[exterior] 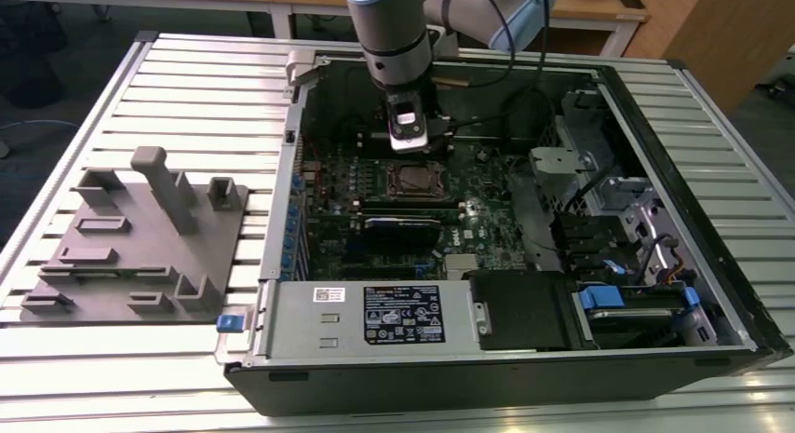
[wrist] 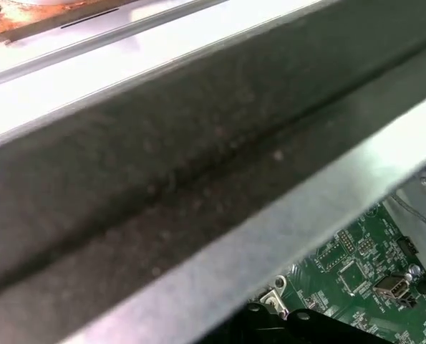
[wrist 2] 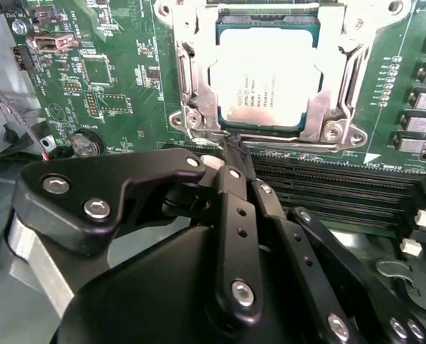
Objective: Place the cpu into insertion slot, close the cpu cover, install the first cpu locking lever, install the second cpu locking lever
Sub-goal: 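Install the first cpu locking lever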
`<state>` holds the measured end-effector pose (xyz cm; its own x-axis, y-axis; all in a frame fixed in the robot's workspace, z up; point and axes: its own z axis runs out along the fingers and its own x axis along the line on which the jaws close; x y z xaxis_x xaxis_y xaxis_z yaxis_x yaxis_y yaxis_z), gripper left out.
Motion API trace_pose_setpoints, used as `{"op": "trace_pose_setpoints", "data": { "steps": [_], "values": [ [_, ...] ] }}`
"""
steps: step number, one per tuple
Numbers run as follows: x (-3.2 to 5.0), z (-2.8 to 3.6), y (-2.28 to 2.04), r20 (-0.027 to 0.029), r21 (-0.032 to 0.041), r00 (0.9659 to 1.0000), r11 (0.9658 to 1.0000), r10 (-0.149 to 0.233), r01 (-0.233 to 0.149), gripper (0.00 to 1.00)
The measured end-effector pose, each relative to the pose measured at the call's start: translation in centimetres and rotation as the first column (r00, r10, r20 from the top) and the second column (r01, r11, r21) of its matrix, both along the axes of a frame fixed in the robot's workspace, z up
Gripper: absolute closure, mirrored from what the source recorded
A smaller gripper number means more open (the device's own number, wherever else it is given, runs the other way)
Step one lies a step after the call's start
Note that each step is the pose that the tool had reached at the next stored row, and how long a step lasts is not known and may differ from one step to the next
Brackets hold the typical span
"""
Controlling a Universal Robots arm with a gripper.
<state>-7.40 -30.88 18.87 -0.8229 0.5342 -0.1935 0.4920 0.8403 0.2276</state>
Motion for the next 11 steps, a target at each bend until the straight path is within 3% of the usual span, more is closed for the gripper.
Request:
{"op": "trace_pose_setpoints", "data": {
  "steps": [5,8,11],
  "values": [
    [0.04,-0.02,-0.01,-0.0008,-0.0003,1.0000,1.0000,0.000,0.000,0.90],
    [0.05,0.07,-0.01,-0.0005,0.0046,1.0000,1.0000,0.000,0.000,0.90],
    [0.05,0.67,-0.01,-0.0011,0.0044,1.0000,1.0000,0.000,0.000,0.90]
  ]
}}
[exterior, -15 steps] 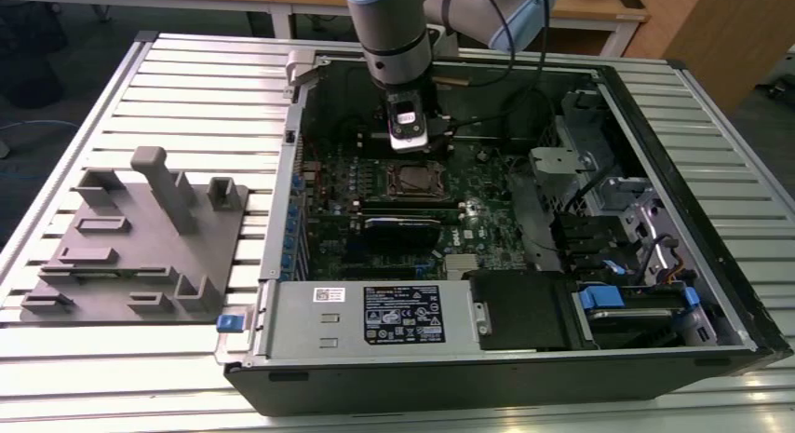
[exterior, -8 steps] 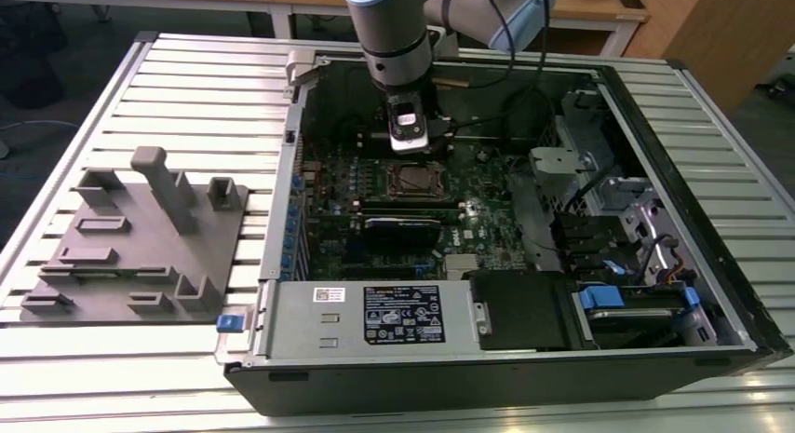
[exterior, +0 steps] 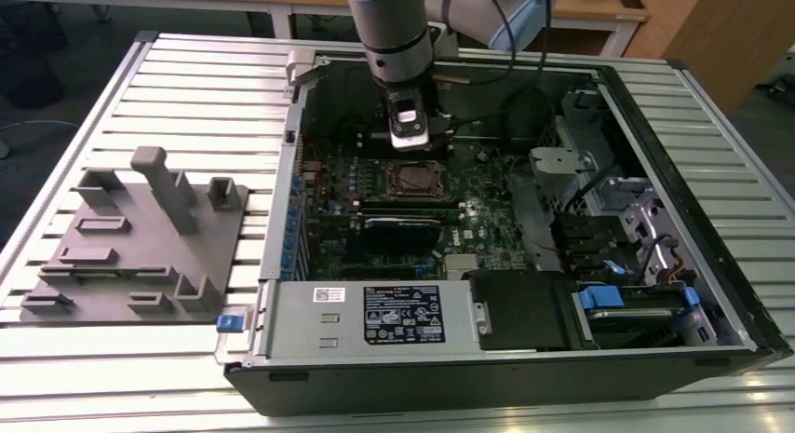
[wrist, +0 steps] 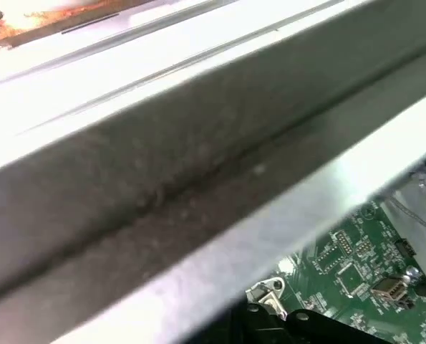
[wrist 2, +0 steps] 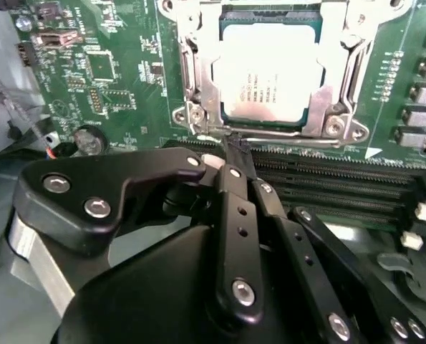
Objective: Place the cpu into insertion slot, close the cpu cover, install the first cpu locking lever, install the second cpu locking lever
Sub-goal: 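Install the first cpu locking lever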
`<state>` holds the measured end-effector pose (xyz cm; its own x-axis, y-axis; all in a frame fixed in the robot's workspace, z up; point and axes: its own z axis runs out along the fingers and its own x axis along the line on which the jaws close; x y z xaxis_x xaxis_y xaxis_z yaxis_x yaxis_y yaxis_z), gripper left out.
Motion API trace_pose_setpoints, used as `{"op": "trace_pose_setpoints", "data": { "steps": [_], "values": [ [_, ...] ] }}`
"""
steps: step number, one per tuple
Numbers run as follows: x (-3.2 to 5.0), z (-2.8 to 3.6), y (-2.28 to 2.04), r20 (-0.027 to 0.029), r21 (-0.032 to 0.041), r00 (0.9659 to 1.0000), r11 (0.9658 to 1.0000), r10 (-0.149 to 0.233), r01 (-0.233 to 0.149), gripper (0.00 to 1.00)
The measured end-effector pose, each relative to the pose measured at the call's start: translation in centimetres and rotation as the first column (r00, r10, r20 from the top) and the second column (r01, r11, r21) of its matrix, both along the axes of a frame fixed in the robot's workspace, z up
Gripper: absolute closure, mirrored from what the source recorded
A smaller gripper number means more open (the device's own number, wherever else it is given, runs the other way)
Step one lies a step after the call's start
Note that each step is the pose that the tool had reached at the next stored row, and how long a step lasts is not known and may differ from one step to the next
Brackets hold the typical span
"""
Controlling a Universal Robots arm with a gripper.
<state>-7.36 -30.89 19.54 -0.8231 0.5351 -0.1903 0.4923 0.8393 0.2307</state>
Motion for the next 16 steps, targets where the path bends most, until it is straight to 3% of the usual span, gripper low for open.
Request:
{"op": "trace_pose_setpoints", "data": {
  "steps": [10,16],
  "values": [
    [0.00,3.00,0.00,0.0000,0.0001,1.0000,1.0000,0.000,0.000,0.90],
    [0.00,3.11,0.00,-0.0001,0.0002,1.0000,1.0000,0.000,0.000,0.90]
  ]
}}
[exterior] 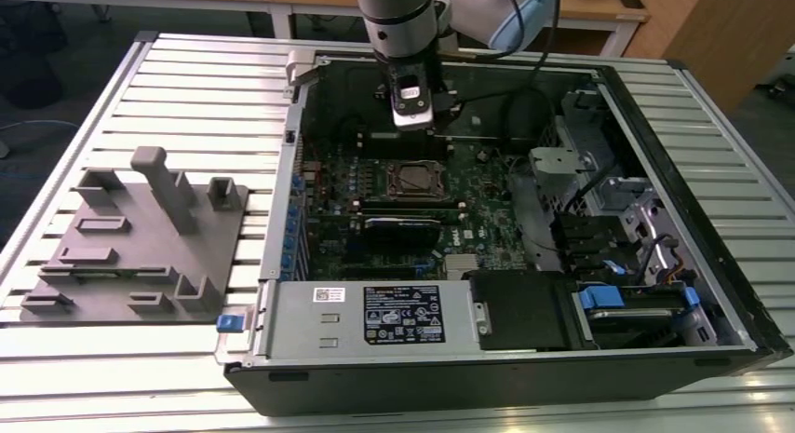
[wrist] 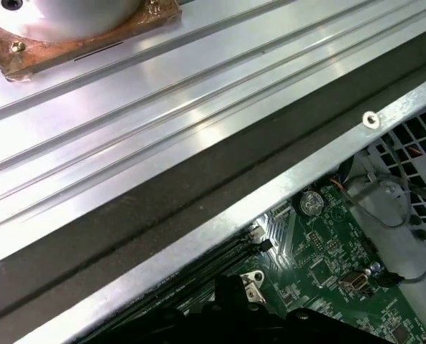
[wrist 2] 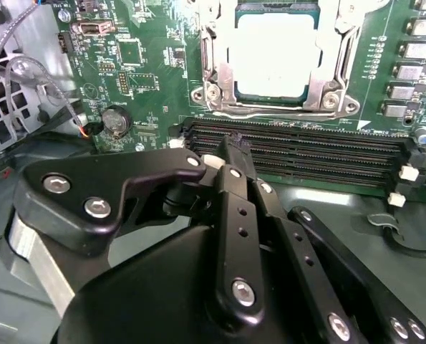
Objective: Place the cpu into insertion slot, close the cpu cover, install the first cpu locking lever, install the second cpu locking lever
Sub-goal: 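Install the first cpu locking lever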
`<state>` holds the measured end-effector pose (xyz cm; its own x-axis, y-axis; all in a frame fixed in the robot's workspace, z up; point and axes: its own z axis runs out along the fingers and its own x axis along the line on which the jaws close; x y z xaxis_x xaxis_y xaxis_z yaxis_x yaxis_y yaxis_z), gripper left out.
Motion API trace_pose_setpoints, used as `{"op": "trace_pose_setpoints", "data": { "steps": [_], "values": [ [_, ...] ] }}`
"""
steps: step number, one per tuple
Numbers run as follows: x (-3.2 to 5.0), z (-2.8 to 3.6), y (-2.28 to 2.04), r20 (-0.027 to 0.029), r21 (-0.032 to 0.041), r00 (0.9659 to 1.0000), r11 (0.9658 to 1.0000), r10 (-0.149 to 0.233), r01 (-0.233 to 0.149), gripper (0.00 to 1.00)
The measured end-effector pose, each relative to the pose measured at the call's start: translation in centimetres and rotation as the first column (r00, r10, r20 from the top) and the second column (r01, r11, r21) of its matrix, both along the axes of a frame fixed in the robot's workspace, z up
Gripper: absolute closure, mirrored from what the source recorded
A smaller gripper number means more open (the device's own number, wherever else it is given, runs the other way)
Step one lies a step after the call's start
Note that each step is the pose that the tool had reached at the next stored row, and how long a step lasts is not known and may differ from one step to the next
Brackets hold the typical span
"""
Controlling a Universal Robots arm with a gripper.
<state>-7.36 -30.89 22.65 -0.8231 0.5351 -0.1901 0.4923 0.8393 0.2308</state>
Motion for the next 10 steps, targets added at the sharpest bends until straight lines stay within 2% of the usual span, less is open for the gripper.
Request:
{"op": "trace_pose_setpoints", "data": {
  "steps": [1,2,4,7,8,10],
  "values": [
    [0.01,0.00,0.00,-0.0052,0.0000,1.0000,1.0000,0.000,0.000,0.90],
    [0.01,-0.01,0.00,-0.0169,-0.0003,0.9999,1.0000,0.000,0.000,0.90],
    [0.04,-0.05,0.00,-0.0524,-0.0007,0.9986,1.0000,0.000,0.000,0.90],
    [0.10,-0.11,0.00,-0.1047,-0.0021,0.9945,1.0000,0.000,0.000,0.90],
    [0.11,-0.11,0.00,-0.1118,-0.0025,0.9937,1.0000,0.000,0.000,0.90],
    [0.10,-0.10,0.00,-0.1142,-0.0027,0.9935,1.0000,0.000,0.000,0.90]
  ]
}}
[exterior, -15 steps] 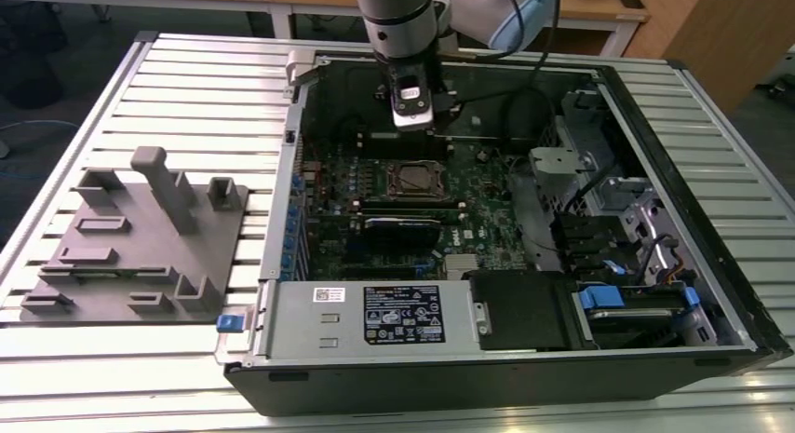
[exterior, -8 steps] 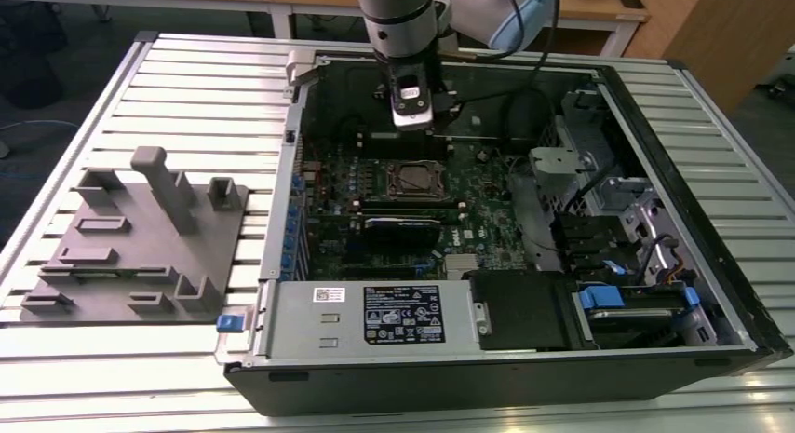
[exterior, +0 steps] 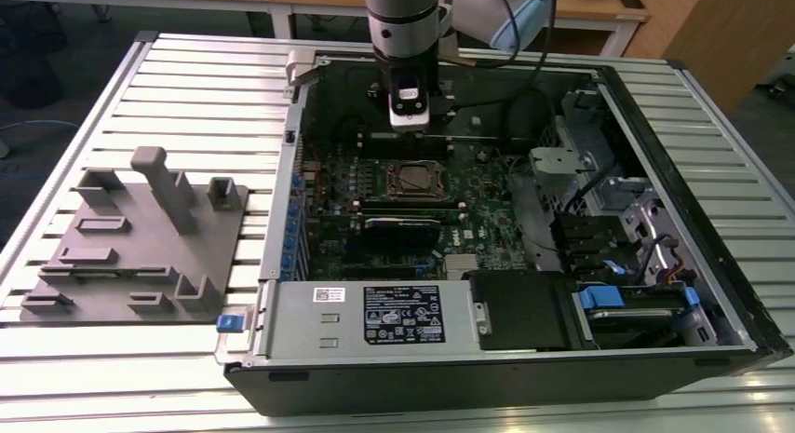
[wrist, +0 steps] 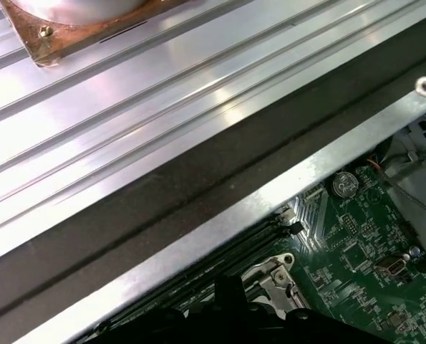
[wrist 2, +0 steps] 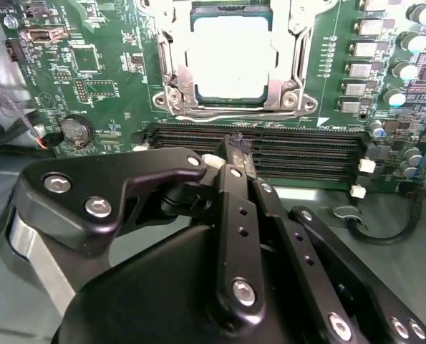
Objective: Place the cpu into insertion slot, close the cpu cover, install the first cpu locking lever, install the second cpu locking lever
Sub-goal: 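Install the first cpu locking lever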
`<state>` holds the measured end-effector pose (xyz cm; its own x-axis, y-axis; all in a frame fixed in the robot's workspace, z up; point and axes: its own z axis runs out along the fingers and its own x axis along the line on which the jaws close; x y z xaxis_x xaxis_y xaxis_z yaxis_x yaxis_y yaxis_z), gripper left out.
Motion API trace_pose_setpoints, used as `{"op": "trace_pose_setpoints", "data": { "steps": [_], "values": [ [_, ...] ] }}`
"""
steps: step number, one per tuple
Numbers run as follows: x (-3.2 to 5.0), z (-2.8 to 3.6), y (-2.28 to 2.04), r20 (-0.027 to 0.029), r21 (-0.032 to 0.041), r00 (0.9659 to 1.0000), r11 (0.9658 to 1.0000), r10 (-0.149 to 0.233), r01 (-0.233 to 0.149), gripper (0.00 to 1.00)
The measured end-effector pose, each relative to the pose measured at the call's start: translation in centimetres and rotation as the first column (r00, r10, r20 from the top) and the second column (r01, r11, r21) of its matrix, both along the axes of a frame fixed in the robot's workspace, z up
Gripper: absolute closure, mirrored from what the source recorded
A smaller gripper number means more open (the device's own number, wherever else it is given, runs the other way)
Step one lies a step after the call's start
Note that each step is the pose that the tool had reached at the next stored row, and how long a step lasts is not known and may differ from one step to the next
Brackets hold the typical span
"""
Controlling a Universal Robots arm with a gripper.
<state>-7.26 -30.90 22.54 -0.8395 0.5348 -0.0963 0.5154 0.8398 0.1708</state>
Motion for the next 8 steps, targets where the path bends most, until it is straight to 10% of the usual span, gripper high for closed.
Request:
{"op": "trace_pose_setpoints", "data": {
  "steps": [8],
  "values": [
    [0.01,-0.02,0.00,-0.0086,0.0001,0.9982,0.9983,0.059,-0.059,0.90]
  ]
}}
